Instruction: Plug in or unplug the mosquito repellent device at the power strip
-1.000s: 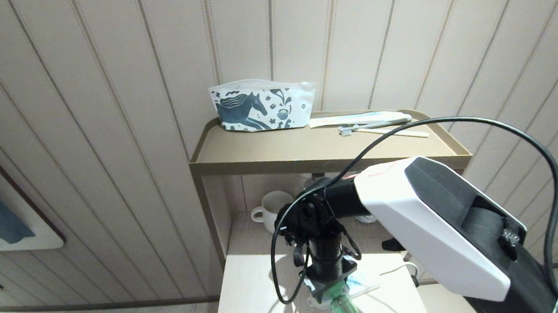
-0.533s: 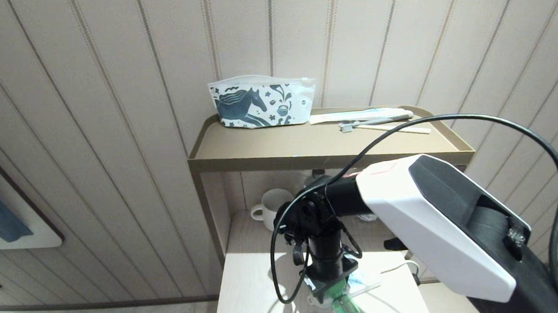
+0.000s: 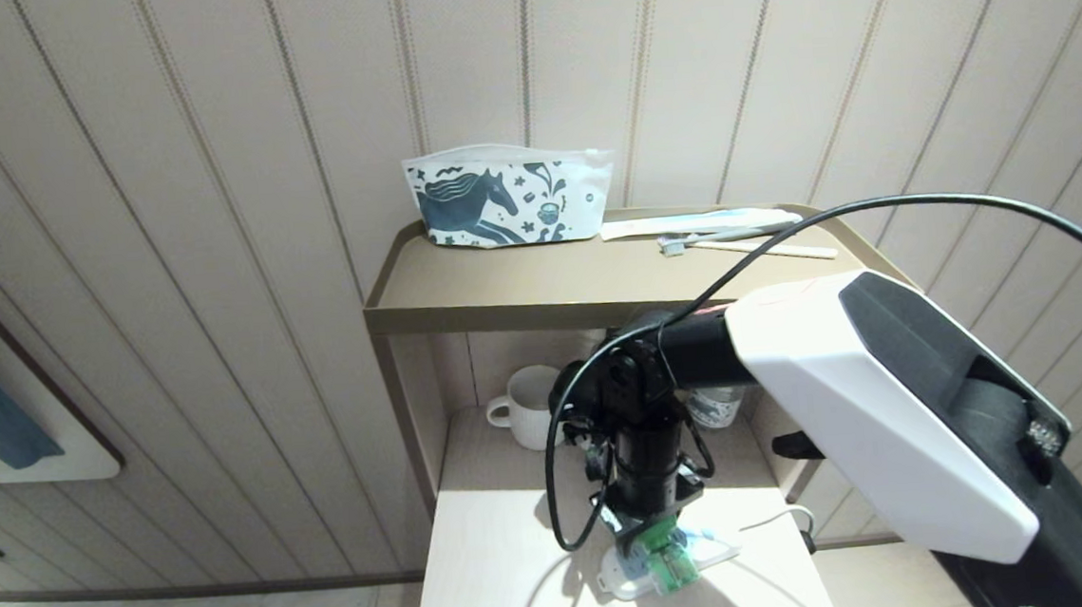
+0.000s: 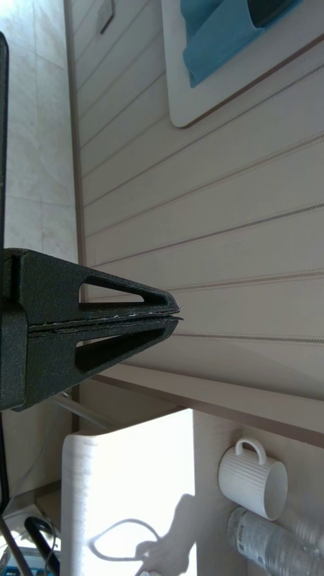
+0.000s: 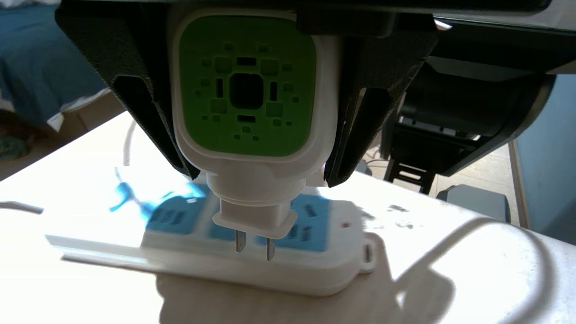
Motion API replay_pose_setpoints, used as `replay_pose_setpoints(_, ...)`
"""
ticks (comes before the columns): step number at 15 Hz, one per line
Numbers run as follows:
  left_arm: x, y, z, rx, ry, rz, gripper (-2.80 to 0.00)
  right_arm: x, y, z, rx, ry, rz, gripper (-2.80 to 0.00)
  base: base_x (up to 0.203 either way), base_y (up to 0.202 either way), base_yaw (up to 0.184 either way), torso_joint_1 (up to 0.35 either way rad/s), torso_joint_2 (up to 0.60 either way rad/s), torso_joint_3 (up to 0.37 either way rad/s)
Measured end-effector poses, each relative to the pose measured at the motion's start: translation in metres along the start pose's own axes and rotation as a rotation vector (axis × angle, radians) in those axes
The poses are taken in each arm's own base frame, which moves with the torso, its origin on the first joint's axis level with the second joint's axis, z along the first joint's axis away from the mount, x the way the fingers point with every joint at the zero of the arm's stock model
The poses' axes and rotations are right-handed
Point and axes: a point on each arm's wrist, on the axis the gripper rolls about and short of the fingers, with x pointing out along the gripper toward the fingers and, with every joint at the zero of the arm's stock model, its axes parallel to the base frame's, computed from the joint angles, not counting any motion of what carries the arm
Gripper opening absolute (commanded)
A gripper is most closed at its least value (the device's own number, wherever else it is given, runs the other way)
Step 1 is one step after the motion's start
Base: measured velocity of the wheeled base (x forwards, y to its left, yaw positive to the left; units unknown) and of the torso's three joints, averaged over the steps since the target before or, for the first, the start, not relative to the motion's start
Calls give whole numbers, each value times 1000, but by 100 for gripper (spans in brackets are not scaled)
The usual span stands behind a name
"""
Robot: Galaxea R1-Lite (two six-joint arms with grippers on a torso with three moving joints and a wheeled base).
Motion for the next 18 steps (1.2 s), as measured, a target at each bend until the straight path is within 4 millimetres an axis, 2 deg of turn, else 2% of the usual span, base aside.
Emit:
replay_pose_setpoints(2,0,0,0,0,0,0,-280,-7,-14,0,-40,3,27,-280,0,0,0,0,0,0)
replay_pose_setpoints(7,0,0,0,0,0,0,-280,-18,-30,-9,-115,94,138,-280,0,0,0,0,0,0)
replay_pose_setpoints(18,0,0,0,0,0,0,-280,-8,-21,-8,-190,102,121,-280,0,0,0,0,0,0)
